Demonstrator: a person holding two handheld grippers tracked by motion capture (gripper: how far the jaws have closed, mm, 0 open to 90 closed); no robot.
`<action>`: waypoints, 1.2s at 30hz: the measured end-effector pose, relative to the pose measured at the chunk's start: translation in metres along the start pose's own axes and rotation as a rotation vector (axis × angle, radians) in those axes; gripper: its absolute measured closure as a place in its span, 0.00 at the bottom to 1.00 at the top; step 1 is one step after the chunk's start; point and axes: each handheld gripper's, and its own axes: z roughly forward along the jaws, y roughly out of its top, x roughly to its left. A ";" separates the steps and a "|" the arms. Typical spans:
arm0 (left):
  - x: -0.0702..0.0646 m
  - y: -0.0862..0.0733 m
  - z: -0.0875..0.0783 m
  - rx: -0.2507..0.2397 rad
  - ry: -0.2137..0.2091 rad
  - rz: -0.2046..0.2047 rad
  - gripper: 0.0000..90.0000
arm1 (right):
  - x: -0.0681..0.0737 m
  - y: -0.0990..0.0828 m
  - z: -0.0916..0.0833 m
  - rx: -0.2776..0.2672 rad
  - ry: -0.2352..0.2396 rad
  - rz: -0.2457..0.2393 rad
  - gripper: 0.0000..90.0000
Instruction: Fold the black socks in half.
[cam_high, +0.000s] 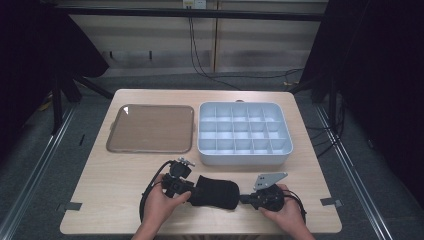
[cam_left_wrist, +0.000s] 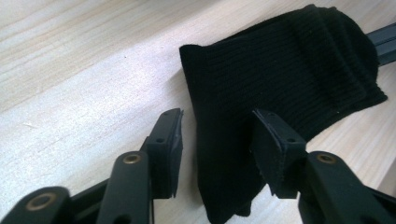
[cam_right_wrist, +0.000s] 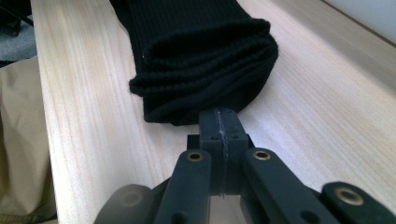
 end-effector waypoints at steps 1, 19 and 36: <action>0.000 0.000 0.001 -0.003 -0.001 -0.008 0.61 | 0.000 0.000 0.000 0.002 -0.001 -0.002 1.00; -0.002 0.005 0.008 0.015 0.015 -0.009 0.79 | 0.002 0.001 0.002 -0.002 -0.002 -0.004 1.00; 0.003 0.002 0.002 -0.022 0.027 -0.033 0.73 | 0.003 0.002 0.004 -0.005 -0.001 -0.011 1.00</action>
